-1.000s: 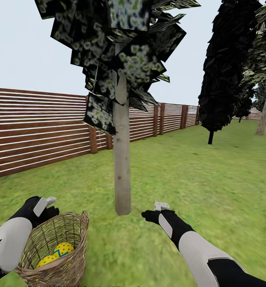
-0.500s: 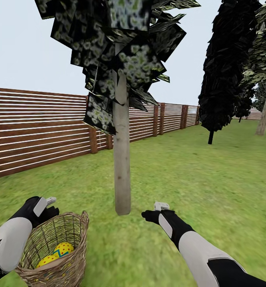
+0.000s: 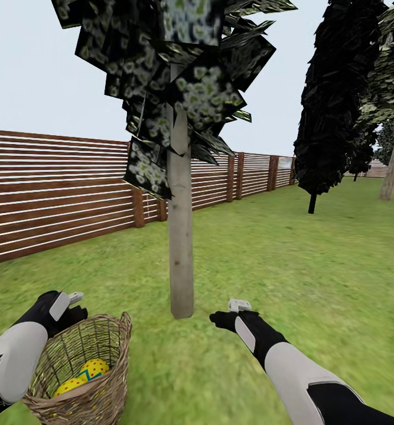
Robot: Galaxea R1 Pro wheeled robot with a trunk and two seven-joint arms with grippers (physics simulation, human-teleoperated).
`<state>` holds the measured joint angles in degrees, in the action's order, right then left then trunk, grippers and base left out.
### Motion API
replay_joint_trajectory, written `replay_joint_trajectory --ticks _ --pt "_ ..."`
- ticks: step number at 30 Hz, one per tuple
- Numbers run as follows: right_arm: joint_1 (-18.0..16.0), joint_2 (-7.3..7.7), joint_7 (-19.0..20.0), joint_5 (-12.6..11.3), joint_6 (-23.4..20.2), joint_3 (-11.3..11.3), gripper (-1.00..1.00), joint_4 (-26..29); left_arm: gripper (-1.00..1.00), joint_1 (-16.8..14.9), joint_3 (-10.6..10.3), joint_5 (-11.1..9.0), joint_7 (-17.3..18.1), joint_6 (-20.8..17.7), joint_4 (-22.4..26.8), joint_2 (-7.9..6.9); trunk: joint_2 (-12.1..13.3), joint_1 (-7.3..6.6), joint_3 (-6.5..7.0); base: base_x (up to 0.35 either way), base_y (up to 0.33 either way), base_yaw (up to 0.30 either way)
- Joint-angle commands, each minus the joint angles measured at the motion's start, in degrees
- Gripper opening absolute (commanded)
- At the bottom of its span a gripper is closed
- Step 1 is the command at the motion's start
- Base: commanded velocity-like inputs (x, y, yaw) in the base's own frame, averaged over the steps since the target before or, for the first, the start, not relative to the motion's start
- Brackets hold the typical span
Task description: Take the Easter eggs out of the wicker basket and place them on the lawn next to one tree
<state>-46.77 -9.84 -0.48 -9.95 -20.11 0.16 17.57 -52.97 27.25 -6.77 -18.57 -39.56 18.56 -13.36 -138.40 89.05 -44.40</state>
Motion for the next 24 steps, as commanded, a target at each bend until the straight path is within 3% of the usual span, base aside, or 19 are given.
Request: replay_joint_trajectory --ticks 1,12,24 --pt "-0.01 0.00 -0.05 -0.37 -0.28 0.02 1.00 0.10 1.00 -0.03 0.09 -0.61 -0.43 -0.19 0.08 0.01 -0.03 -0.01 -0.07 0.000 0.000 0.000" --pt "-0.01 0.02 -0.05 -0.36 -0.28 0.02 1.00 0.10 1.00 -0.03 0.09 -0.51 -0.22 -1.56 0.08 0.01 -0.03 -0.01 -0.07 0.011 0.000 0.000" --pt "0.00 0.00 -0.05 -0.35 -0.27 0.02 1.00 0.10 1.00 -0.06 0.05 -0.48 -0.09 -2.49 0.08 0.00 -0.03 -0.01 -0.07 0.153 0.000 0.000"
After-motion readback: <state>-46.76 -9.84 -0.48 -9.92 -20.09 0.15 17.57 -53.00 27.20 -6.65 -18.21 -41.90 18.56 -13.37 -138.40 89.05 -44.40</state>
